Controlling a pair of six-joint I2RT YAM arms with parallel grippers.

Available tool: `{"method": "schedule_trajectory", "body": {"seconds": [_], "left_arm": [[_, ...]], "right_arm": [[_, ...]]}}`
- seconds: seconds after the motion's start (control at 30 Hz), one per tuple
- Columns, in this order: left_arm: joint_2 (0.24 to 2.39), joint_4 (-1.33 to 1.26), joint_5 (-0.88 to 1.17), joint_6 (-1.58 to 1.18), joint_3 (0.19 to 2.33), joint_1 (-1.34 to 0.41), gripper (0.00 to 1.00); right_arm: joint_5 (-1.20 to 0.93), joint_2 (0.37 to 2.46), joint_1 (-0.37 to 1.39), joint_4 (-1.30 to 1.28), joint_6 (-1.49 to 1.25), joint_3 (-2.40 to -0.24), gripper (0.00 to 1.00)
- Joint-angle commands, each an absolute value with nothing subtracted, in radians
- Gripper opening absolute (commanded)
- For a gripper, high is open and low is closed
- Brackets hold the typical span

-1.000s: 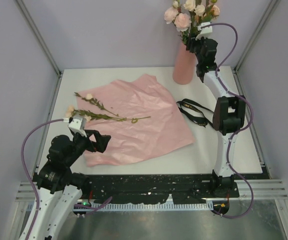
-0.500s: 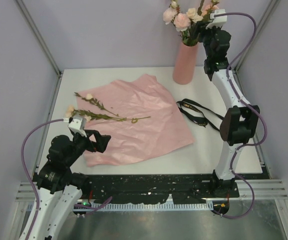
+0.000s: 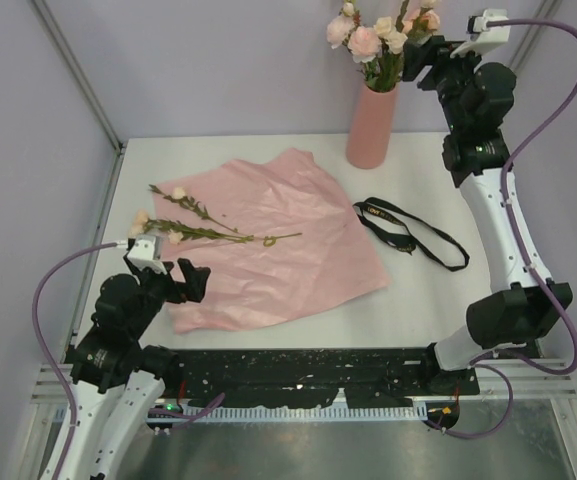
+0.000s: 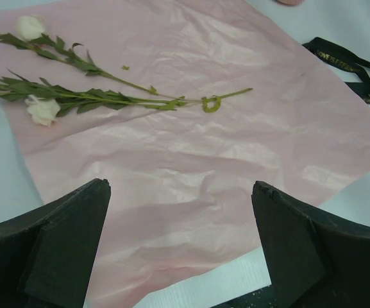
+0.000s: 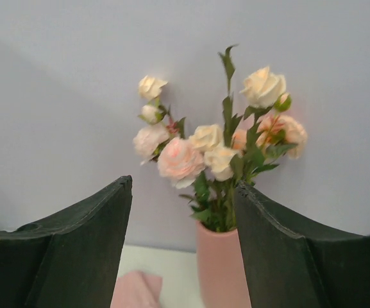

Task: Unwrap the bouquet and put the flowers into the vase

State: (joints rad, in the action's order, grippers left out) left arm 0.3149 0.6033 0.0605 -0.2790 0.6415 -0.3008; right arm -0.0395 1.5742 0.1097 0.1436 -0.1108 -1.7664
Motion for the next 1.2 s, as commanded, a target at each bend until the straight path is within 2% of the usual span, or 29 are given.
{"method": "schedule_trajectory", "body": {"seconds": [0.0,0.17,0.3,0.43,0.67,0.93,1.17], "left_arm": [[0.273,0.627,-0.107,-0.267,0.689,-0.302,0.97],[0.258,0.652,-0.190,-0.281,0.704,-0.302,0.97],[0.242,0.664,-0.219,-0.279,0.707,-0.301,0.96],[0.219,0.667,-0.227,-0.279,0.704,-0.302,0.97],[0.175,0.652,-0.222,-0.290,0.686,-0.304,0.96],[0.158,0.650,-0.218,-0.307,0.678,-0.302,0.96],[0.173,0.653,-0.204,-0.305,0.681,-0.302,0.96]], "right_arm": [[-0.150,1.490,0.190,-0.041,-0.215,-1.628,0.69],[-0.057,1.401,0.391,-0.034,-0.155,-1.386,0.73],[-0.102,1.475,0.520,-0.006,-0.169,-1.318,0.73],[-0.141,1.656,0.658,-0.170,-0.078,-1.448,0.73],[-0.109,1.963,0.762,-0.304,-0.005,-1.646,0.74],[-0.083,2.153,0.796,-0.296,0.023,-1.733,0.73],[-0.048,2.189,0.819,-0.261,0.051,-1.756,0.72]]}}
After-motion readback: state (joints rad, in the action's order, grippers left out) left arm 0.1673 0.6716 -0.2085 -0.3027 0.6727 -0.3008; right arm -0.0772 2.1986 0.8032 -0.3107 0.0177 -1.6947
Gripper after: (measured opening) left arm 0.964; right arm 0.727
